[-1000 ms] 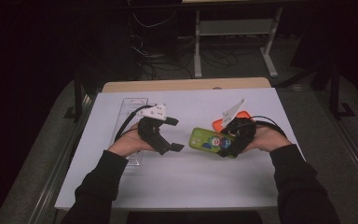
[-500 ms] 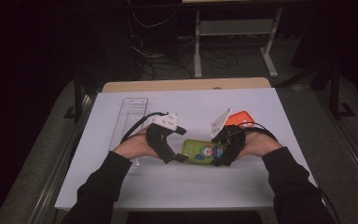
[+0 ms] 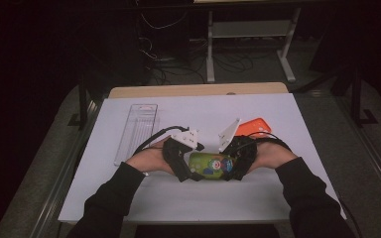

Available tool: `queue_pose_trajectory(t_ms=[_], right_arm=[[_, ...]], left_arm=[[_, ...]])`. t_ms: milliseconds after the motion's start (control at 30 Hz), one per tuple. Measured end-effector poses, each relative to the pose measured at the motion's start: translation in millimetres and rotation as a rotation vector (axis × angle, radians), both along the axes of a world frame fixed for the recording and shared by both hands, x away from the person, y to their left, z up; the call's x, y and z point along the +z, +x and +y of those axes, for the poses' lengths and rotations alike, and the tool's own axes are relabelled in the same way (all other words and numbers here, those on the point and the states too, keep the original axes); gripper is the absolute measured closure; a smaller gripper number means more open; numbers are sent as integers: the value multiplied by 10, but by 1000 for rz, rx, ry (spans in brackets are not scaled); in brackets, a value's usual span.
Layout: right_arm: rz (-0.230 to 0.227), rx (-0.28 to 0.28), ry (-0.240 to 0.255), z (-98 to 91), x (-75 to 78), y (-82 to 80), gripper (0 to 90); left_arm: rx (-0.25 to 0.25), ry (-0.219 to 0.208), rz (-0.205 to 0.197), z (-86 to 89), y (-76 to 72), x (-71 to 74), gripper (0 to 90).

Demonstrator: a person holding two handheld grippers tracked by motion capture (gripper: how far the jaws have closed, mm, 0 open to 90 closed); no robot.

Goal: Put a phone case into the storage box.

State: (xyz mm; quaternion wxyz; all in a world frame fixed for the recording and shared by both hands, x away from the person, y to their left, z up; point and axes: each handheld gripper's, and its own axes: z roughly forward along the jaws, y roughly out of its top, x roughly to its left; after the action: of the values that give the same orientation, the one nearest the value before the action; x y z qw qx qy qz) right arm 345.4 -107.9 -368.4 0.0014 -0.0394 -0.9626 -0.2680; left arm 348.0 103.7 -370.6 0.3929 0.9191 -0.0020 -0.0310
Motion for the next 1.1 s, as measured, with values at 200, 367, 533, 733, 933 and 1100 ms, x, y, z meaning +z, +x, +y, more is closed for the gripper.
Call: queue_pose_trajectory(t_ms=[200,367,533,733,933,1100], right_arm=[[-3,10,-2,36,41,-44,152],[-18,26,6,60,58,-57,152],[-24,29,15,64,73,-62,151],[-22,33,21,65,80,-70,151],[-20,41,24,74,88,-77,150],[-7,39,23,77,84,-73,147]], left_arm=[[2,20,14,-49,-28,-50,0],[-7,38,9,-83,-29,-90,0],[-12,59,9,-107,-39,-128,5],[-15,53,3,-99,-33,-127,73],[-36,54,6,-96,-38,-125,147],[-39,54,7,-91,-33,-122,154]])
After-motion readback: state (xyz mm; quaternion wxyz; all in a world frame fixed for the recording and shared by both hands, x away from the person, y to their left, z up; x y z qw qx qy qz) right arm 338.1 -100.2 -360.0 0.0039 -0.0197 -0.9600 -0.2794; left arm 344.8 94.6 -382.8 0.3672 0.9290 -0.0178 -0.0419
